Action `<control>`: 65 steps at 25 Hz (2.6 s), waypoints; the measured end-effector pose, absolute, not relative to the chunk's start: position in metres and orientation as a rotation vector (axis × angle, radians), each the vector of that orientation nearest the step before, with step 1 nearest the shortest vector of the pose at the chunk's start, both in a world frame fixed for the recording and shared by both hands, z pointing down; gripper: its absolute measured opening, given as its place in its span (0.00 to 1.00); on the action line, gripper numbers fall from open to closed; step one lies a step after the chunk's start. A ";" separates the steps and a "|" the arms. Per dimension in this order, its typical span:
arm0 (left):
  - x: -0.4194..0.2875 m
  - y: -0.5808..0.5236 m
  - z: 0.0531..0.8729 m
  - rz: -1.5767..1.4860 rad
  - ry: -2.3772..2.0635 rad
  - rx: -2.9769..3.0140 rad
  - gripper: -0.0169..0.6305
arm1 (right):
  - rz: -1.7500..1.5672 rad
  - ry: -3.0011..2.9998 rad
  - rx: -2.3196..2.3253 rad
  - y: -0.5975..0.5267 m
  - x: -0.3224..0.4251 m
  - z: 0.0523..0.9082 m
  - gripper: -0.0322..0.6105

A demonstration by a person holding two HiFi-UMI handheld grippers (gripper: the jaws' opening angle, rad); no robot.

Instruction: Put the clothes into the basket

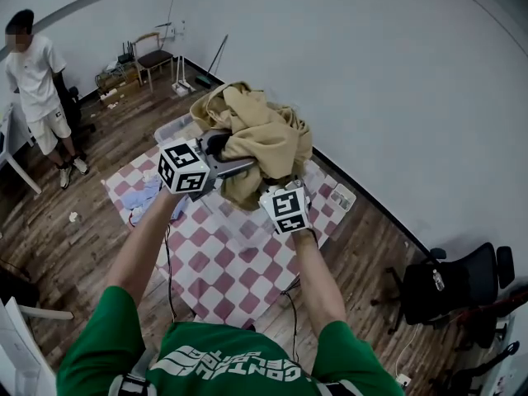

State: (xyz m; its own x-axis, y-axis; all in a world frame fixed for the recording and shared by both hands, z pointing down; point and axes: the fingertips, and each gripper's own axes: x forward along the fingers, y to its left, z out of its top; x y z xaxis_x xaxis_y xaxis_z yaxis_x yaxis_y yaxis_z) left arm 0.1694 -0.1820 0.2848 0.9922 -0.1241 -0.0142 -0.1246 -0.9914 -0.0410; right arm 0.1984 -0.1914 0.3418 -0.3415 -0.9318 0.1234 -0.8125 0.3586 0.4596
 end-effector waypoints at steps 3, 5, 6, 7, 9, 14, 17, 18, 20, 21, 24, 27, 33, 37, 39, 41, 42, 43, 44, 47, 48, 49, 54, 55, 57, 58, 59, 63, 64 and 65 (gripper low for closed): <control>0.173 -0.195 0.303 -0.004 0.182 -3.139 0.47 | -0.390 -2.249 1.523 -0.202 0.201 0.361 0.38; 0.175 -0.208 0.316 -0.017 0.177 -3.172 0.47 | -0.349 -2.241 1.515 -0.213 0.204 0.374 0.38; 0.176 -0.216 0.322 -0.027 0.176 -3.188 0.47 | -0.328 -2.239 1.511 -0.219 0.205 0.381 0.38; 0.179 -0.223 0.330 -0.039 0.174 -3.204 0.47 | -0.305 -2.236 1.507 -0.226 0.207 0.388 0.38; 0.184 -0.237 0.345 -0.067 0.166 -3.238 0.47 | -0.251 -2.231 1.502 -0.237 0.211 0.405 0.38; 0.192 -0.271 0.388 -0.145 0.150 -3.329 0.47 | -0.116 -2.212 1.485 -0.265 0.218 0.448 0.38; 0.198 -0.292 0.414 -0.201 0.136 -3.369 0.47 | -0.042 -2.197 1.475 -0.283 0.223 0.475 0.38; 0.200 -0.297 0.423 -0.223 0.129 -3.377 0.47 | -0.018 -2.191 1.473 -0.288 0.224 0.485 0.38; 0.205 -0.307 0.442 -0.270 0.110 -3.395 0.47 | 0.034 -2.174 1.466 -0.296 0.228 0.504 0.38; 0.207 -0.312 0.452 -0.295 0.101 -3.406 0.47 | 0.063 -2.165 1.462 -0.300 0.230 0.514 0.38; 0.214 -0.326 0.478 -0.365 0.083 -3.437 0.47 | 0.150 -2.144 1.445 -0.312 0.235 0.542 0.38; 0.221 -0.337 0.504 -0.458 0.071 -3.441 0.45 | 0.244 -2.131 1.415 -0.323 0.238 0.570 0.38; 0.227 -0.360 0.559 -0.688 0.073 -3.458 0.45 | 0.435 -2.077 1.343 -0.341 0.239 0.630 0.38; 0.233 -0.373 0.599 -0.883 0.089 -3.453 0.44 | 0.571 -1.992 1.277 -0.350 0.242 0.673 0.38; 0.236 -0.376 0.618 -0.975 0.074 -3.451 0.44 | 0.634 -1.953 1.254 -0.351 0.243 0.693 0.38; 0.240 -0.375 0.636 -1.067 0.039 -3.429 0.42 | 0.684 -1.913 1.231 -0.350 0.243 0.709 0.38; 0.242 -0.375 0.644 -1.109 0.027 -3.414 0.42 | 0.702 -1.895 1.219 -0.349 0.243 0.717 0.38; 0.243 -0.376 0.652 -1.147 0.023 -3.404 0.42 | 0.717 -1.880 1.208 -0.350 0.243 0.724 0.38; 0.244 -0.377 0.659 -1.179 0.024 -3.404 0.42 | 0.727 -1.866 1.197 -0.350 0.244 0.730 0.38; 0.246 -0.382 0.678 -1.250 0.041 -3.419 0.42 | 0.746 -1.829 1.164 -0.352 0.246 0.747 0.38; 0.245 -0.384 0.684 -1.276 0.059 -3.411 0.42 | 0.750 -1.821 1.151 -0.353 0.247 0.753 0.38; 0.245 -0.385 0.690 -1.306 0.081 -3.395 0.42 | 0.755 -1.807 1.139 -0.353 0.249 0.760 0.38; 0.244 -0.380 0.723 -1.420 0.150 -3.306 0.42 | 0.824 -1.727 1.070 -0.335 0.253 0.793 0.38; 0.243 -0.381 0.729 -1.441 0.161 -3.294 0.42 | 0.839 -1.739 1.053 -0.335 0.250 0.798 0.38; 0.242 -0.382 0.738 -1.481 0.167 -3.275 0.42 | 0.813 -1.719 1.048 -0.336 0.255 0.809 0.38; 0.241 -0.383 0.741 -1.493 0.166 -3.267 0.42 | 0.801 -1.721 1.049 -0.338 0.256 0.812 0.38; 0.240 -0.384 0.742 -1.500 0.168 -3.259 0.42 | 0.800 -1.724 1.050 -0.339 0.255 0.813 0.38; 0.235 -0.385 0.743 -1.529 0.190 -3.221 0.42 | 0.834 -1.726 1.053 -0.335 0.254 0.807 0.38; 0.233 -0.386 0.743 -1.548 0.199 -3.204 0.42 | 0.843 -1.731 1.056 -0.335 0.254 0.802 0.38; 0.230 -0.387 0.743 -1.567 0.211 -3.184 0.42 | 0.854 -1.736 1.062 -0.335 0.254 0.798 0.39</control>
State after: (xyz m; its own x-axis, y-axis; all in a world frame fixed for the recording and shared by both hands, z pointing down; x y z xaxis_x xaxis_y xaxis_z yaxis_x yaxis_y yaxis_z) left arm 0.2297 -0.3869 0.7435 0.6212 0.0752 0.7801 -0.2786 -0.9092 0.3095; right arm 0.2544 -0.3351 0.7979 -0.2248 -0.2920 0.9296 -0.9147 0.3920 -0.0981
